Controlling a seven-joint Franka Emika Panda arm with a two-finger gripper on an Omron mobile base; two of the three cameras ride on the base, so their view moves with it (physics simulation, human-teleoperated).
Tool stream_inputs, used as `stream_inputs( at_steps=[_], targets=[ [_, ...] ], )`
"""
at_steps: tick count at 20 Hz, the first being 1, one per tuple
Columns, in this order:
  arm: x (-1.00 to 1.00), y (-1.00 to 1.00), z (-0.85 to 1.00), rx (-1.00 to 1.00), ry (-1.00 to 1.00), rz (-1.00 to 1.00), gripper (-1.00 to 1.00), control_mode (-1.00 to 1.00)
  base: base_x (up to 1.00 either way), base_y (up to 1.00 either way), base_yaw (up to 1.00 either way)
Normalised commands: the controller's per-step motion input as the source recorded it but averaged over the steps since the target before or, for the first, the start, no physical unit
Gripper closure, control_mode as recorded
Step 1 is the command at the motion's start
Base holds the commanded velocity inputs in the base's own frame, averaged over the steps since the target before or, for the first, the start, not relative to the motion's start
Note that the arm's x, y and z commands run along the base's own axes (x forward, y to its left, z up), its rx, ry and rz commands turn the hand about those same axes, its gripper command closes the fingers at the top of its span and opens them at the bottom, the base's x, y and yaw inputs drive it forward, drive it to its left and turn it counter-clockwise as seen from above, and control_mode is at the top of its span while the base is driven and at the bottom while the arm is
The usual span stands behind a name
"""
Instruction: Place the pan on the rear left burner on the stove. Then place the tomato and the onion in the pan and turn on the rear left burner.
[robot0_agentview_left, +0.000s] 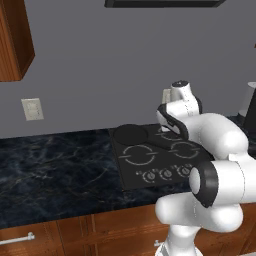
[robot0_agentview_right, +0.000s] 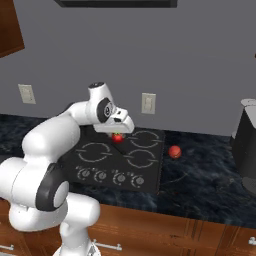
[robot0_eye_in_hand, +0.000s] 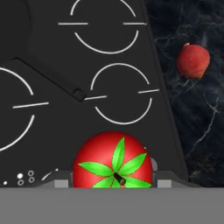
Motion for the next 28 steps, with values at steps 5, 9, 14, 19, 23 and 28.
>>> stream_inputs(
  at_steps=[5,9,14,19,23,28],
  targets=[
    [0.00,0.04,0.24,0.00,-0.06,0.00,1.00,-1.00,0.00,0.00,0.00],
    [0.00,0.14,0.26,0.02,-0.08,0.00,1.00,-1.00,0.00,0.00,0.00],
    [0.00,0.24,0.01,0.10,-0.08,0.00,1.00,-1.00,0.00,0.00,0.00],
    [0.00,0.26,0.00,0.11,-0.02,0.00,1.00,-1.00,0.00,0.00,0.00],
    [0.19,0.33,0.00,0.05,-0.02,0.01,1.00,-1.00,0.00,0.00,0.00],
    [0.49,0.42,0.00,0.02,-0.04,0.00,1.00,-1.00,0.00,0.00,0.00]
  ],
)
